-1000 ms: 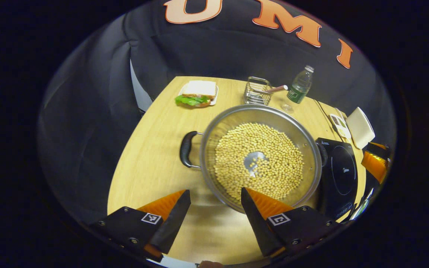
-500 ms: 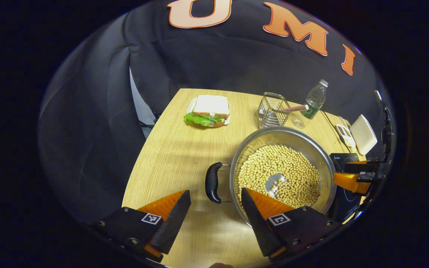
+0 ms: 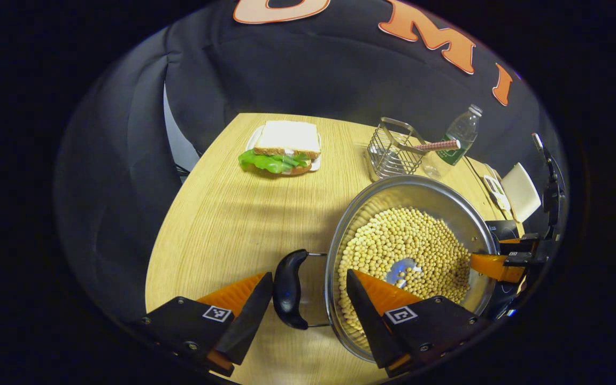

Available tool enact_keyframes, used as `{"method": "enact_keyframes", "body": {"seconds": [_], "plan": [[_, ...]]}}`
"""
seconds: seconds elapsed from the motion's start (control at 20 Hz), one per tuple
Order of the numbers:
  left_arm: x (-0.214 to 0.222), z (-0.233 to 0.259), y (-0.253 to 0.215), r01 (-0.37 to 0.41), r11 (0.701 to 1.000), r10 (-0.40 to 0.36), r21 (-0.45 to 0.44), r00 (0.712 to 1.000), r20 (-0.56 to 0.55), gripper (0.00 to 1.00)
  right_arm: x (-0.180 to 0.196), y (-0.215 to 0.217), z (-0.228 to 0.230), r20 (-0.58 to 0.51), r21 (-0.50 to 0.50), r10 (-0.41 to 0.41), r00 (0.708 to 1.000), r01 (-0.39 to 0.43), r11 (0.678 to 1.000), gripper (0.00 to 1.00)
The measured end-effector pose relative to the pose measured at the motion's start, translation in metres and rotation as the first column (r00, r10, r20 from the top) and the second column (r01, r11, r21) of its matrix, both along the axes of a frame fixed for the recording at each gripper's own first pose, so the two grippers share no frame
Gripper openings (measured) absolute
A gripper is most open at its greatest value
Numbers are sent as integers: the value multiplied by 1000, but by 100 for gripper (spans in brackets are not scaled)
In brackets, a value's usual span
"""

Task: First push the handle of the pot to place it horizontally, then grasp the pot with both hands and set it on the induction cooktop.

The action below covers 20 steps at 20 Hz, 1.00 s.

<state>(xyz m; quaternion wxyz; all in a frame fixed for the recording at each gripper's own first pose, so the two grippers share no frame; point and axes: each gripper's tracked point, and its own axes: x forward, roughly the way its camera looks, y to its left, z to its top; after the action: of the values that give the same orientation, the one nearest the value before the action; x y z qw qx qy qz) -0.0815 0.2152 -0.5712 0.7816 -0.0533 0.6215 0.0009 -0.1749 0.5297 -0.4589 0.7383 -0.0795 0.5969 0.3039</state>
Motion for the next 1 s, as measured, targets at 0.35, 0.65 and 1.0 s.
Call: {"method": "enact_keyframes", "body": {"seconds": [0.35, 0.65, 1.0], "plan": [[-3, -11, 5, -89, 996, 88, 15, 995, 48, 75, 4, 0, -10, 5, 18, -24, 1000, 23, 1000, 75], [-7, -10, 6, -64, 994, 56, 83, 994, 95, 69, 2, 3, -14, -9, 59, -64, 998, 65, 996, 69], [-14, -10, 1, -148, 980, 140, 131, 988, 67, 63, 1, 11, -15, -55, 102, -83, 995, 88, 991, 58]]}}
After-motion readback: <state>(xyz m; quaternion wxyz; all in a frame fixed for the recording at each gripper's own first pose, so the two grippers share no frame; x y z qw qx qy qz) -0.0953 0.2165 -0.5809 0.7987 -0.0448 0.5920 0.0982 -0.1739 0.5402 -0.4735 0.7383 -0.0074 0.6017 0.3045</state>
